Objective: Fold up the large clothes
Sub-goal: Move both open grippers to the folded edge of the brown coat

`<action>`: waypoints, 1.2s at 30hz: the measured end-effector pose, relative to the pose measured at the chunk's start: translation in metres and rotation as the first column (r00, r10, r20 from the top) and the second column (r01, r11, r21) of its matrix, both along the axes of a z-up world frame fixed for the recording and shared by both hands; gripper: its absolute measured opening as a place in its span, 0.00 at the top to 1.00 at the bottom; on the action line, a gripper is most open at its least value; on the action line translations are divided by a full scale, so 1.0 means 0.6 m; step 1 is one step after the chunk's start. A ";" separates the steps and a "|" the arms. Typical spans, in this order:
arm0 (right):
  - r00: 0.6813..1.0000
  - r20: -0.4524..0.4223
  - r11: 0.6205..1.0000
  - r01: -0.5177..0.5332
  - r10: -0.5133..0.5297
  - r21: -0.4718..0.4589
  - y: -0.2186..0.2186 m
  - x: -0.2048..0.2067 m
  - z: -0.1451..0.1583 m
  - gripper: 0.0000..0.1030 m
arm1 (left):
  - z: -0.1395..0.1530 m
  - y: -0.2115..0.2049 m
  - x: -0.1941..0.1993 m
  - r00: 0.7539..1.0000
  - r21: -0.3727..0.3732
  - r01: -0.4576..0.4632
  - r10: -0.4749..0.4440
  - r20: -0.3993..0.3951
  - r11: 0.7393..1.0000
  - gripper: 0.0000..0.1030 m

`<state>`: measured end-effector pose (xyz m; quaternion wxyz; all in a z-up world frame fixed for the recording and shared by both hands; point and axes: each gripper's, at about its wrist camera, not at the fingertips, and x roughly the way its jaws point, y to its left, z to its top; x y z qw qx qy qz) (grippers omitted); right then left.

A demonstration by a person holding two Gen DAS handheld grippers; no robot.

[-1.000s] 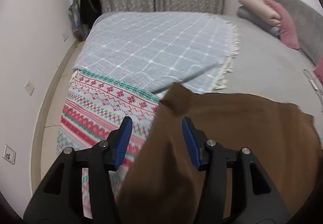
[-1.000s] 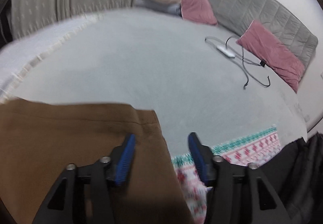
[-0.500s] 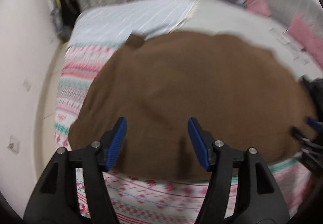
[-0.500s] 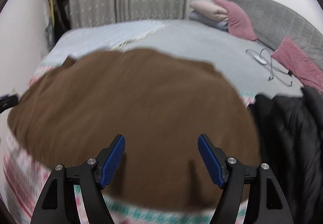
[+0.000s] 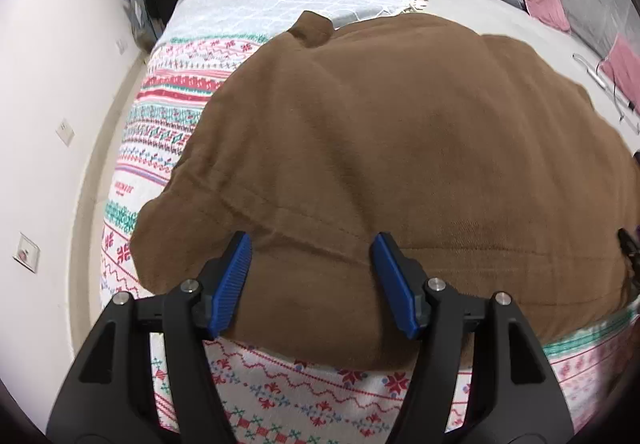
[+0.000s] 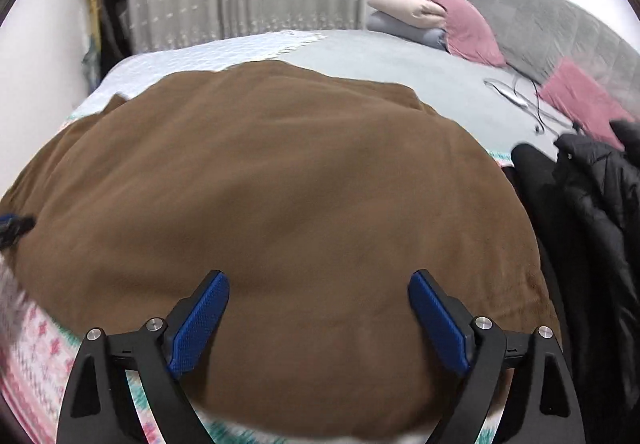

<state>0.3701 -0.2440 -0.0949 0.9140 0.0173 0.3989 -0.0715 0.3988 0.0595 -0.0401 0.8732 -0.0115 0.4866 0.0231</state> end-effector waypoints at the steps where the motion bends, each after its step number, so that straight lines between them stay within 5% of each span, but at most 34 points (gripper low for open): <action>1: 1.000 -0.003 1.000 0.018 -0.017 0.023 -0.013 0.005 -0.005 0.11 | 0.006 0.005 -0.002 1.000 -0.025 -0.012 0.012 -0.002 1.000 0.38; 5: 0.999 -0.017 0.997 0.043 -0.042 0.060 -0.024 -0.006 0.022 0.11 | 0.053 0.067 0.003 0.992 -0.056 -0.091 0.095 0.077 0.994 0.32; 11: 0.997 -0.033 0.990 0.069 -0.066 0.119 -0.052 -0.075 0.077 0.13 | 0.001 0.113 0.016 0.992 -0.091 -0.121 0.119 -0.028 0.988 0.27; 14: 0.989 -0.093 0.978 0.129 -0.115 0.166 -0.084 -0.090 0.073 0.25 | -0.002 0.129 0.013 0.990 -0.180 -0.138 0.133 -0.041 0.974 0.43; 16: 0.982 -0.125 0.969 0.164 -0.142 0.186 -0.104 -0.093 0.069 0.43 | -0.006 0.127 0.011 0.990 -0.184 -0.136 0.129 -0.049 0.973 0.46; 21: 0.981 -0.162 0.989 0.125 -0.111 0.077 -0.094 -0.072 0.027 0.55 | -0.008 0.110 0.012 0.993 -0.154 -0.119 0.114 -0.041 0.981 0.70; 24: 0.984 -0.138 0.994 0.111 -0.113 -0.021 -0.079 -0.065 0.014 0.56 | -0.009 0.117 0.008 0.991 -0.156 -0.134 0.129 -0.043 0.979 0.72; 32: 0.987 -0.113 0.993 0.108 -0.113 -0.054 -0.074 -0.068 0.006 0.58 | -0.020 0.103 -0.001 0.990 -0.091 -0.137 0.133 -0.051 0.986 0.71; 36: 0.985 -0.090 0.987 0.142 -0.148 -0.073 -0.070 -0.084 0.030 0.58 | -0.009 0.095 -0.003 0.992 -0.047 -0.122 0.120 -0.037 0.991 0.63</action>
